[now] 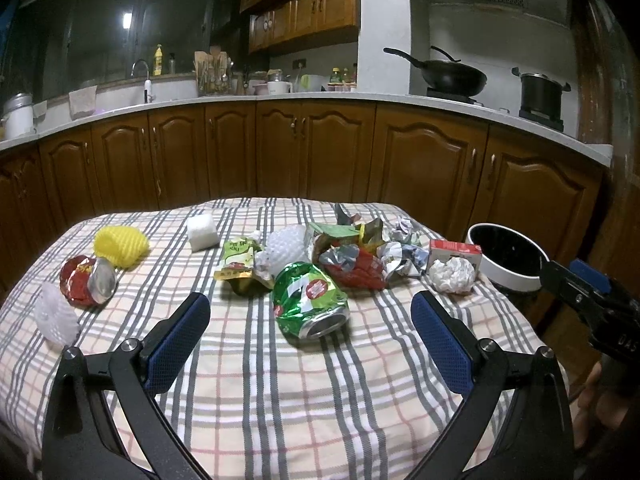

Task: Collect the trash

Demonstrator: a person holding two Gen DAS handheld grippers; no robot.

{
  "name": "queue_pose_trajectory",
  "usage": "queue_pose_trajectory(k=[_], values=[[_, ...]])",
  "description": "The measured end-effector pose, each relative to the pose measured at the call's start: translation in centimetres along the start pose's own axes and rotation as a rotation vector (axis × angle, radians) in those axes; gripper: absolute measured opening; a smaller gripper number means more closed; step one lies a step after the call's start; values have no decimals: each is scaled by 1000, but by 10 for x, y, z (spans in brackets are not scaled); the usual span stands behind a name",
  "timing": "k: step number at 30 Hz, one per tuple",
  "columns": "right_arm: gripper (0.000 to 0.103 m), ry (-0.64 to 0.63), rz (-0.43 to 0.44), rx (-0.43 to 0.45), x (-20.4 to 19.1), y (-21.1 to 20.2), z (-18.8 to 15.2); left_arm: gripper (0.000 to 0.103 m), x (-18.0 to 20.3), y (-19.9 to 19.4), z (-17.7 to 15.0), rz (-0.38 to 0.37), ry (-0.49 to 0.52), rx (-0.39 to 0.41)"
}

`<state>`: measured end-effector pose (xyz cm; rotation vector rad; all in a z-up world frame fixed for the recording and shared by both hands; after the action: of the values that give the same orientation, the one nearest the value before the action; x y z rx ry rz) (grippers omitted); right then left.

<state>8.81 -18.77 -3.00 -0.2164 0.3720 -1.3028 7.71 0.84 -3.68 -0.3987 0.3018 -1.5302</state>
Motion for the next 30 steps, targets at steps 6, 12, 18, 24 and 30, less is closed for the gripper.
queue_pose_trajectory(k=[6,12,18,24,30], values=[[103,-1,-1,0,-1,1,0,103,0,0,0,-1,-1,0],[103,3,2,-2,-1,1,-1,103,0,1,-2,-1,0,-2],[103,2,2,-2,-1,1,-1,103,1,5,-5,-4,1,-8],[103,2,3,-3,-1,2,-2,103,1,7,-8,-7,0,-13],[103,4,0,-8,-2,4,-5,103,0,12,-11,-22,-12,-39]])
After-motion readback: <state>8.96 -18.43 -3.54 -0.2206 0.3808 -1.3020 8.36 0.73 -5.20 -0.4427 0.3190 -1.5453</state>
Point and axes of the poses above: each gripper's, at about its wrist camera, not at the fingertips, and y roughly the way its jaws point, x to its right, z to its top, the point moved 9 cm from there along y, roughly the way its jaws point, and after that the axes turned 1 degree about -z, right-handed, at the moved point
